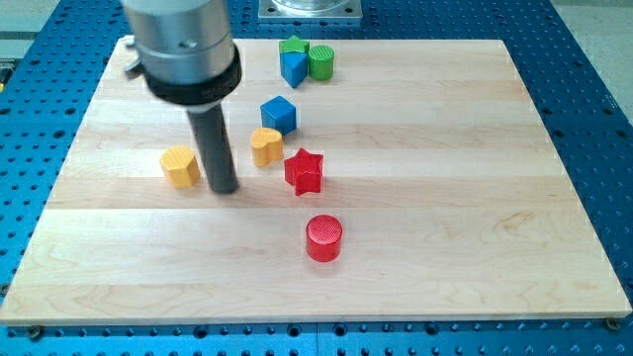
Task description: Move your arm left to the green star
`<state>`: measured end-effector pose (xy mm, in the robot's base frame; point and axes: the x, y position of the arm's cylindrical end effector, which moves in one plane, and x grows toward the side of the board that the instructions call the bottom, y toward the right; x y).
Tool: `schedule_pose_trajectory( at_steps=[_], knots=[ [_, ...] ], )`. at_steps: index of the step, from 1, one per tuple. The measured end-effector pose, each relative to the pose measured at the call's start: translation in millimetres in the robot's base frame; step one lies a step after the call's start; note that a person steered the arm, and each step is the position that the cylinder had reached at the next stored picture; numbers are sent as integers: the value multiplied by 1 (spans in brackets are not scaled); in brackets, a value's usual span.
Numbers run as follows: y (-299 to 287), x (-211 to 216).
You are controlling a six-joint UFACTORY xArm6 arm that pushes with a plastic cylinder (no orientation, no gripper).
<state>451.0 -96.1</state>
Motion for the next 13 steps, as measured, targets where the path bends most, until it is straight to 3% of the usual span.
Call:
schedule_pose_trajectory(
  at_steps=[1, 2, 3, 4, 5, 6, 7, 8, 9, 11, 12, 13],
  knots=[
    [25, -48],
    [26, -46],
    [106, -46],
    [121, -19],
    [83, 44],
    [67, -2],
    [42, 17],
    [79, 58],
    [84, 23],
    [-41, -20],
    [-87, -110],
    [-90, -213]
  ],
)
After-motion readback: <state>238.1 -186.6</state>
